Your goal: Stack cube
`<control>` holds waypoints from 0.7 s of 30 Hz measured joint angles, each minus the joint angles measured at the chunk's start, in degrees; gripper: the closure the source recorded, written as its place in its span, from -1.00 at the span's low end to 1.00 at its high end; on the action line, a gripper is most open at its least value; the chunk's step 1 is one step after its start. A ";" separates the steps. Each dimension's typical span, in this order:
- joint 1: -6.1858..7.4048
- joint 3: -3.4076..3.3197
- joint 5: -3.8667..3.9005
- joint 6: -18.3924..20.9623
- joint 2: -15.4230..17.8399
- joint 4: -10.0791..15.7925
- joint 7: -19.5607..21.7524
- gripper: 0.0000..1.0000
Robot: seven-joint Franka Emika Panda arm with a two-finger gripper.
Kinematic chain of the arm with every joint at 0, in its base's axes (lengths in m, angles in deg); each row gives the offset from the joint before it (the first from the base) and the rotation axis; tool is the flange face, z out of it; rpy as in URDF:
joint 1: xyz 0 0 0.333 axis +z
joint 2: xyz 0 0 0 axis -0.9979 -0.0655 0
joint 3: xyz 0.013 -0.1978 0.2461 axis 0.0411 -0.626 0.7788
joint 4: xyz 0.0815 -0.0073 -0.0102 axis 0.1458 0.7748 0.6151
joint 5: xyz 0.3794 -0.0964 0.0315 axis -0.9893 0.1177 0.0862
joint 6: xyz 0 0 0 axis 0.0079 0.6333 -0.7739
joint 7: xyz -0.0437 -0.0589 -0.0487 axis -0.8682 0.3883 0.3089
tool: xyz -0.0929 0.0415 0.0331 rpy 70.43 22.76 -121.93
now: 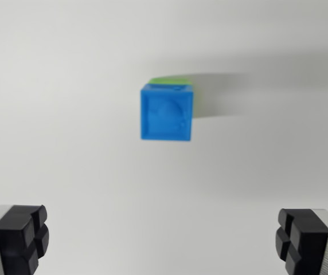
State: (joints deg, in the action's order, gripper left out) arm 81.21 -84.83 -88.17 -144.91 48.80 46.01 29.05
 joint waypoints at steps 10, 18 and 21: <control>0.00 0.07 0.11 4.76 1.88 -2.95 0.13 -1.00; 0.00 0.13 0.14 7.13 2.60 -4.58 0.19 -1.00; 0.00 0.15 0.15 7.85 2.77 -5.08 0.20 -1.00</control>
State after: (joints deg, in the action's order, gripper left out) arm 81.21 -84.69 -88.02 -137.06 51.58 40.92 29.25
